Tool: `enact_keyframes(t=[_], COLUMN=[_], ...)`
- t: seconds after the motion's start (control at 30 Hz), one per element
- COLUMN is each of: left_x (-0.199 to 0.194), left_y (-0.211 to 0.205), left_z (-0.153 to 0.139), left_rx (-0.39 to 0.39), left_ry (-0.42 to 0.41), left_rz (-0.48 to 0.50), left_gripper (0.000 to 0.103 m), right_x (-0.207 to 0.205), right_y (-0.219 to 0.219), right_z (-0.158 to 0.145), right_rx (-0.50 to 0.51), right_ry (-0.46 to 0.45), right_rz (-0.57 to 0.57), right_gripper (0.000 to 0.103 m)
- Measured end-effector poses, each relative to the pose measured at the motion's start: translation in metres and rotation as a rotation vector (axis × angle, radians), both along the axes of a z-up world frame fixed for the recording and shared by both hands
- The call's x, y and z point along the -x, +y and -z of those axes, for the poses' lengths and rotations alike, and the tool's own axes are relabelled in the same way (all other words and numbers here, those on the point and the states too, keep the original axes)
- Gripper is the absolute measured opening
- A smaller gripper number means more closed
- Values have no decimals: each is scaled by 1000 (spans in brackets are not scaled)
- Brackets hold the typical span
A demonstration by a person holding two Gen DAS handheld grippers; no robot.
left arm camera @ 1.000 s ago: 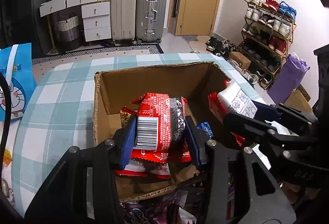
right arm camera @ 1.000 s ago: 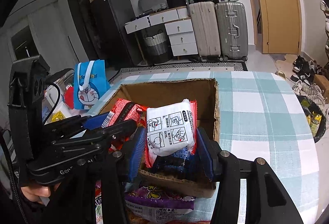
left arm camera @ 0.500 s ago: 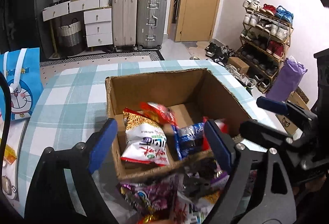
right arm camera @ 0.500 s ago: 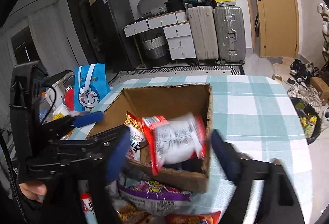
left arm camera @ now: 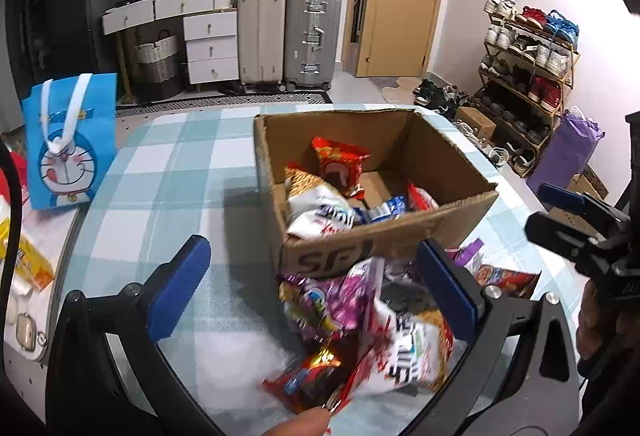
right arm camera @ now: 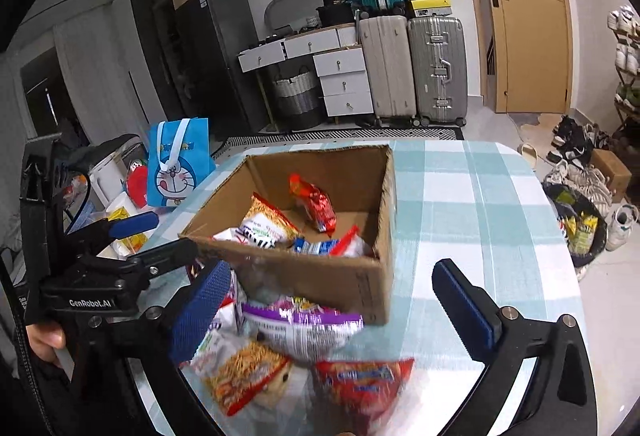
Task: Organize snacks
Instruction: 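Withdraw both grippers back toward the remaining snack pile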
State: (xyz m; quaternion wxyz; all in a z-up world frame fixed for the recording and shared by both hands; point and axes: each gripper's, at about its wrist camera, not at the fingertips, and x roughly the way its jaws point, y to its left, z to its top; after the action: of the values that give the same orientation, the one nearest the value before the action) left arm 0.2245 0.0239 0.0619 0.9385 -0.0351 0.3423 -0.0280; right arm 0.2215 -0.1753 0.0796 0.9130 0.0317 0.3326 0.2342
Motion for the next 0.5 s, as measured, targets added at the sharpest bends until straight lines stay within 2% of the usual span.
enact_keyframes(t=[0.5], left_x=[46], left_y=[2], left_z=[19], left_rx=[9], left_ry=[44], left_rz=[8], left_gripper=[102], right_x=[37], right_y=[-24], right_z=[23], right_rx=[21], right_ry=[66], right_rz=[54], right_gripper=[103])
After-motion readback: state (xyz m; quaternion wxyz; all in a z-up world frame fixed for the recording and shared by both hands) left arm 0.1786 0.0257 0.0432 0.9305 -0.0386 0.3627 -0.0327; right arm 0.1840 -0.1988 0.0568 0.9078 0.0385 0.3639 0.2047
